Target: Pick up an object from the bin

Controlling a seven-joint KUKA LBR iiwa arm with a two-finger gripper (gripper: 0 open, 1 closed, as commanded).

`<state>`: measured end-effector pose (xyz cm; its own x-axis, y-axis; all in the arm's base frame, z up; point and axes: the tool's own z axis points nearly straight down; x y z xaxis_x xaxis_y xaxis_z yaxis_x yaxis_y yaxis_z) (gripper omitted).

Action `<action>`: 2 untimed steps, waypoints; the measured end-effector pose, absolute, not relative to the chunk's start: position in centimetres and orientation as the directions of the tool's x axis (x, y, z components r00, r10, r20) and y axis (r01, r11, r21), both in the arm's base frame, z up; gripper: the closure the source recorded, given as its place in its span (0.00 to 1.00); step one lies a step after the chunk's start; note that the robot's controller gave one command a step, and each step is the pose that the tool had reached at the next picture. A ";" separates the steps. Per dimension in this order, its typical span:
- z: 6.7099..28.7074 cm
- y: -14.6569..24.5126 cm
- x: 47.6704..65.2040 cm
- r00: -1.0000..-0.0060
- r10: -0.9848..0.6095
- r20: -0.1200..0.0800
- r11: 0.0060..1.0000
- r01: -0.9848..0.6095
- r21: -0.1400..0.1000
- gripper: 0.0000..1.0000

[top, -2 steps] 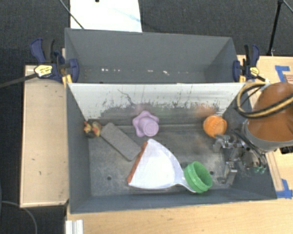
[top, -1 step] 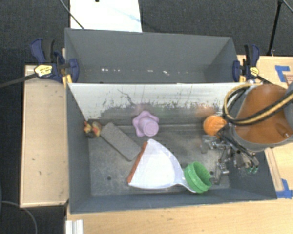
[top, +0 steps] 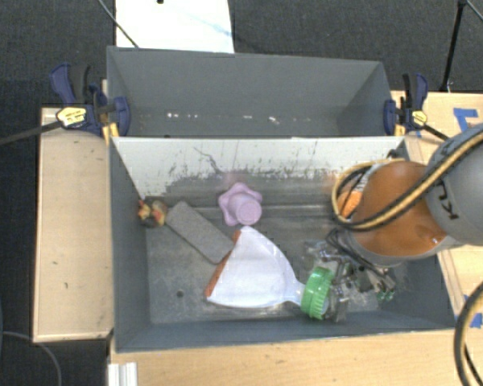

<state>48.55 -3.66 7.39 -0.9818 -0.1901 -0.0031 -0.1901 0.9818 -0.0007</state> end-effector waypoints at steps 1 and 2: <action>7.0 0.7 49.0 -1.000 0.025 -0.002 1.000 0.025 0.001 1.00; 7.0 0.7 49.1 -1.000 0.023 -0.002 1.000 0.023 0.001 1.00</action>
Offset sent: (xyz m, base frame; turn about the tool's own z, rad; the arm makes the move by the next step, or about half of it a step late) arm 0.0000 0.0000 0.0000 0.0000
